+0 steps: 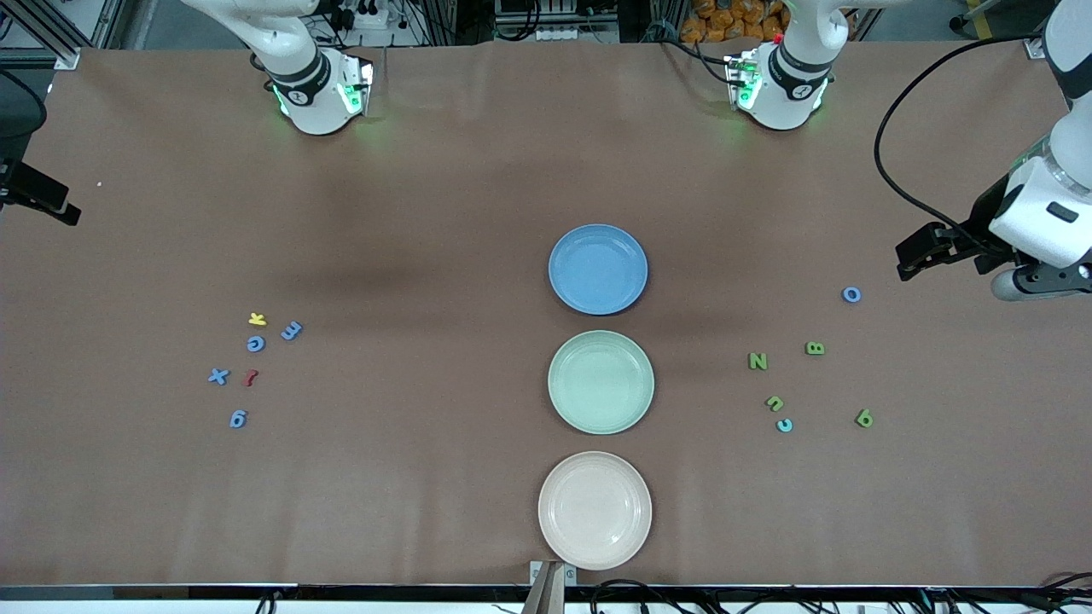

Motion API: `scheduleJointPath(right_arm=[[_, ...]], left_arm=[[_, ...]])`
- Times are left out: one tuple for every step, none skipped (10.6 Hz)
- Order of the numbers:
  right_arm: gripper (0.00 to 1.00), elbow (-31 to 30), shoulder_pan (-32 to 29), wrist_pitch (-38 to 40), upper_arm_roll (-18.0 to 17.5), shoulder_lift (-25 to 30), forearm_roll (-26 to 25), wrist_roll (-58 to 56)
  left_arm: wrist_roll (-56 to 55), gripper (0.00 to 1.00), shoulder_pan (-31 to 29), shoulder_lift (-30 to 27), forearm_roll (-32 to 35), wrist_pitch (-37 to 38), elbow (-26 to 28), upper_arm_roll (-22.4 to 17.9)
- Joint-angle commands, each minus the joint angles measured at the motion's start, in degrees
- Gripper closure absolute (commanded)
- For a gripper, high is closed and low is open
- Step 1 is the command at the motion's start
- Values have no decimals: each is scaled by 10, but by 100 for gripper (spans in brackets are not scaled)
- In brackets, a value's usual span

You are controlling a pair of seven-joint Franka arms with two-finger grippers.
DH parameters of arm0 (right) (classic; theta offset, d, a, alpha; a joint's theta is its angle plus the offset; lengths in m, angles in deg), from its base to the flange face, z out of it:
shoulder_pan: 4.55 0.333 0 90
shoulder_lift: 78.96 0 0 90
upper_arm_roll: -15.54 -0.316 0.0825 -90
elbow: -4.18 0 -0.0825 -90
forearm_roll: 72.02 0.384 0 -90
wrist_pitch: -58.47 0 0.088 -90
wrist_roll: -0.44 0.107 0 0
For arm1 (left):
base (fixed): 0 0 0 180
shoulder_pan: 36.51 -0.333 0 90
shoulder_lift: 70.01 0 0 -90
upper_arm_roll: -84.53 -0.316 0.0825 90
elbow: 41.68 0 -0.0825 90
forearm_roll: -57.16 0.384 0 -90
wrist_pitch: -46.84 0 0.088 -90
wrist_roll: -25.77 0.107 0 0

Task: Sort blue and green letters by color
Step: 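Move the left gripper over the green letters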

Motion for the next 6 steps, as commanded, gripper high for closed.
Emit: scheduleJointPath(right_arm=[[0, -1, 22, 3, 28, 11, -3, -6], [0, 1, 23, 2, 28, 10, -3, -6], [0, 1, 24, 2, 28, 10, -3, -6], [0, 2, 25, 2, 27, 10, -2, -6], [0, 2, 28, 3, 26, 10, -2, -5], [0, 2, 29, 2, 25, 10, -2, -5]], left_arm=[[-10, 0, 1, 32, -9, -19, 10, 5], [-11, 0, 7, 54, -9, -44, 19, 5], [-11, 0, 13, 68, -9, -59, 25, 5], [-11, 0, 13, 74, -10, -69, 35, 6], [-11, 0, 11, 85, -11, -88, 49, 6], [-11, 0, 7, 97, -12, -106, 57, 5]])
